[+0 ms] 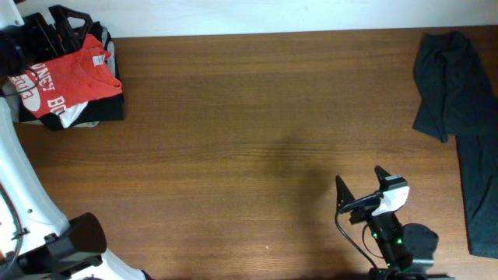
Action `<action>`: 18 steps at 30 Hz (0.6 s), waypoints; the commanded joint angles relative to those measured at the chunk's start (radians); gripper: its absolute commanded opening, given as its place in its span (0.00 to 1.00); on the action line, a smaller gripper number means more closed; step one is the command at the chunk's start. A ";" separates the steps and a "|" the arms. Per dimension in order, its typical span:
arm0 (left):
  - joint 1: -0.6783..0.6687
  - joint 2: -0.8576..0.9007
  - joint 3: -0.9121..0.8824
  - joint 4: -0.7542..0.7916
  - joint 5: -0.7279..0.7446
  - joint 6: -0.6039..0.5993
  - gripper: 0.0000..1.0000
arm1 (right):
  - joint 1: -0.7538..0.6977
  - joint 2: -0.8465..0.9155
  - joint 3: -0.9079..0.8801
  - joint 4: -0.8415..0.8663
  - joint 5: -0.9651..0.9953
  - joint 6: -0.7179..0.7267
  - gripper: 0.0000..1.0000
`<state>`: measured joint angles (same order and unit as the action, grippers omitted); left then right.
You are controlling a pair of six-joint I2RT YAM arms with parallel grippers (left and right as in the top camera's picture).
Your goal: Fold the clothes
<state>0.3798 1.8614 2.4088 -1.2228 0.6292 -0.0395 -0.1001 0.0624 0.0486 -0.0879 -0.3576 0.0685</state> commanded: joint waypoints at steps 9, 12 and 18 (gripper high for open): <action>0.002 -0.002 0.004 0.002 0.011 -0.002 0.99 | 0.008 -0.059 -0.043 0.032 0.182 0.018 0.99; 0.002 -0.002 0.004 0.002 0.011 -0.002 0.99 | 0.008 -0.059 -0.043 0.019 0.250 0.018 0.99; 0.002 -0.002 0.004 0.002 0.011 -0.002 0.99 | 0.008 -0.059 -0.043 0.016 0.291 0.018 0.99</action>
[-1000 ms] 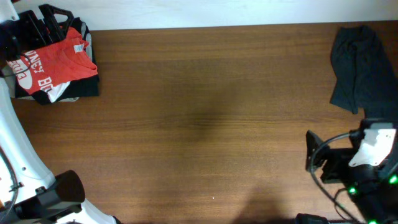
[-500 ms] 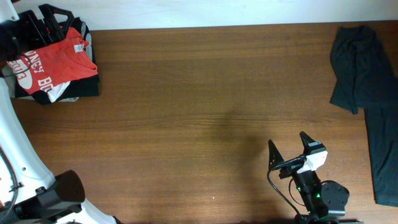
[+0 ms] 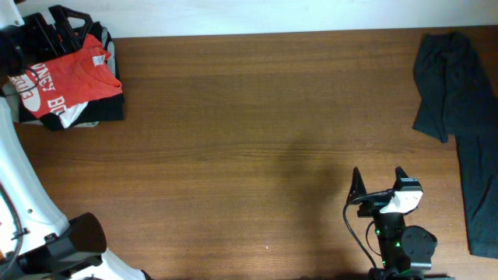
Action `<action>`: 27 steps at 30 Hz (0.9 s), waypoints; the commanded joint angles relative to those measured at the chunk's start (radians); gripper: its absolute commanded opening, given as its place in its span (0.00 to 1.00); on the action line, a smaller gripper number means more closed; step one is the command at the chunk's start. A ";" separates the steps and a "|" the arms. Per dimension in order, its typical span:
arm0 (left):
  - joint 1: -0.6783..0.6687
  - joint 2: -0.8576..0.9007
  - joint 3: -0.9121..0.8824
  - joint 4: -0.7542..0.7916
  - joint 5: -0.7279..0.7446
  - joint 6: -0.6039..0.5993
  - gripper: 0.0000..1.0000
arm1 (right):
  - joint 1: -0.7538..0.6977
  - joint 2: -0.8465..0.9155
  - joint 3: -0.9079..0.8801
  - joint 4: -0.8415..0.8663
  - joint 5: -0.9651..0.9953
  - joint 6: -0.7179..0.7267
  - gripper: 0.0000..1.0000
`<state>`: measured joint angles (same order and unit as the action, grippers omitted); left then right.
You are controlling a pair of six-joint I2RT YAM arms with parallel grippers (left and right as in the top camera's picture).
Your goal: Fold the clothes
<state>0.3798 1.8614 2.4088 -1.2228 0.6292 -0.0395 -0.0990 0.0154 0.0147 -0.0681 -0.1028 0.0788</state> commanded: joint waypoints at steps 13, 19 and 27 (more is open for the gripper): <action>0.002 -0.002 0.004 0.002 0.011 -0.002 0.99 | 0.007 -0.012 -0.009 -0.004 0.036 0.008 0.99; 0.002 -0.002 0.004 0.002 0.011 -0.002 0.99 | 0.007 -0.012 -0.009 -0.004 0.036 0.008 0.99; -0.039 -0.044 0.000 -0.106 -0.221 0.010 0.99 | 0.007 -0.012 -0.009 -0.004 0.036 0.008 0.99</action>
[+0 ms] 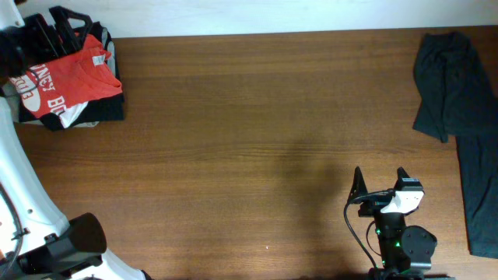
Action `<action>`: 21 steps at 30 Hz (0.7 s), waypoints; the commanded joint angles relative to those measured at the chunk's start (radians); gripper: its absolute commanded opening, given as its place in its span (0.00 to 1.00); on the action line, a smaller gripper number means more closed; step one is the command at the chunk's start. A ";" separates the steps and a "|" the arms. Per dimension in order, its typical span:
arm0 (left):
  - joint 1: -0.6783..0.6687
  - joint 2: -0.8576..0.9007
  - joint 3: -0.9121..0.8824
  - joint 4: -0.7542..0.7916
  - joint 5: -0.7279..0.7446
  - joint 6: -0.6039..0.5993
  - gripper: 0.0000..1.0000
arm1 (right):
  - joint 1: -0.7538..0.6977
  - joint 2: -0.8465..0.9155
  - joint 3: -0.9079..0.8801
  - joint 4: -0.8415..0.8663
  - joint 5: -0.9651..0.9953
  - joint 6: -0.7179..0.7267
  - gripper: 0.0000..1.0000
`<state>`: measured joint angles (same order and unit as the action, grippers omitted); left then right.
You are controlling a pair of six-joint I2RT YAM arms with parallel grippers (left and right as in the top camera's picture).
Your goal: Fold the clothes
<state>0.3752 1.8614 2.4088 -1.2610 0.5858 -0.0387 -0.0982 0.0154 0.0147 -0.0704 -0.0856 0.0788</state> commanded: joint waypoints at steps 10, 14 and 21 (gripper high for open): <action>-0.286 -0.404 -0.394 -0.030 -0.594 0.010 0.99 | 0.006 -0.012 -0.009 -0.002 0.019 0.008 0.99; -0.299 -0.705 -0.813 0.132 -0.594 0.009 0.99 | 0.006 -0.012 -0.009 -0.002 0.019 0.007 0.99; -0.303 -1.246 -1.392 0.389 -0.582 0.008 0.99 | 0.006 -0.012 -0.009 -0.002 0.019 0.008 0.99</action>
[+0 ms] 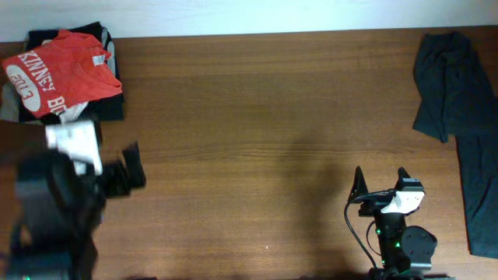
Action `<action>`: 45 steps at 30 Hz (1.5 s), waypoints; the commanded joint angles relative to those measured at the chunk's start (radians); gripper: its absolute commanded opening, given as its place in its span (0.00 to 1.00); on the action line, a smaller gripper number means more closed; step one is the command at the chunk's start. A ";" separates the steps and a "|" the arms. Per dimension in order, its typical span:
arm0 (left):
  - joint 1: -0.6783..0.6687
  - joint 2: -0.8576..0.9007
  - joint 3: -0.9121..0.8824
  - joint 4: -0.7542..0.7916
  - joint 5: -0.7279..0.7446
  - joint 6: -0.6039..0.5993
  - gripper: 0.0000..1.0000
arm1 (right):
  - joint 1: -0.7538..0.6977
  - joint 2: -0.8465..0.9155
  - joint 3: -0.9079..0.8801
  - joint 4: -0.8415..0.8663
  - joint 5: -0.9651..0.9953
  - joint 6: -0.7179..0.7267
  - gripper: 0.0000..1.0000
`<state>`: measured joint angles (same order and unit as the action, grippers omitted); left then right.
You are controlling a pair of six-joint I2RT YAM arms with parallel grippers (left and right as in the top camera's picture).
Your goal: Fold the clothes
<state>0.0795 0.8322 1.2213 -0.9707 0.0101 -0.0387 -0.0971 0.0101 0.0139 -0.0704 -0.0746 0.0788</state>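
A red printed shirt (66, 71) lies folded on top of a stack of dark and white clothes (105, 109) at the table's far left corner. Dark grey garments (450, 82) lie crumpled at the far right, and one hangs down along the right edge (478, 194). My left gripper (124, 173) is blurred, low on the left, in front of the stack and apart from it; its fingers are too smeared to read. My right gripper (379, 180) stands open and empty near the front edge, left of the dark clothes.
The brown wooden table (257, 124) spans the whole view, with a white wall strip along its far edge. The left arm's body (47, 210) covers the front left corner. The right arm's base (401, 245) sits at the front right.
My left arm has left the far left corner, where it hung over the stack, and its gripper is now in front of the stack. The red shirt shows in full. The right arm has not moved.
At first my left gripper hung over the clothes stack, and my right gripper sat near the front, angled left. By 1.6 s ago the right gripper had shifted slightly right and straightened, and it has stayed there. The left gripper stayed over the stack until now.
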 commanded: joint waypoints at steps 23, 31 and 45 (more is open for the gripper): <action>-0.057 -0.827 -1.212 1.077 -0.048 -0.027 0.99 | 0.005 -0.007 -0.008 -0.002 0.008 0.007 0.99; -0.057 -0.827 -1.212 0.898 -0.128 -0.013 0.99 | 0.005 -0.007 -0.008 -0.002 0.008 0.007 0.99; -0.057 -0.827 -1.212 0.898 -0.127 -0.013 0.99 | 0.005 -0.007 -0.008 -0.002 0.008 0.007 0.99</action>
<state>0.0246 0.0128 0.0113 -0.0708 -0.1028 -0.0536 -0.0971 0.0101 0.0135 -0.0700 -0.0746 0.0788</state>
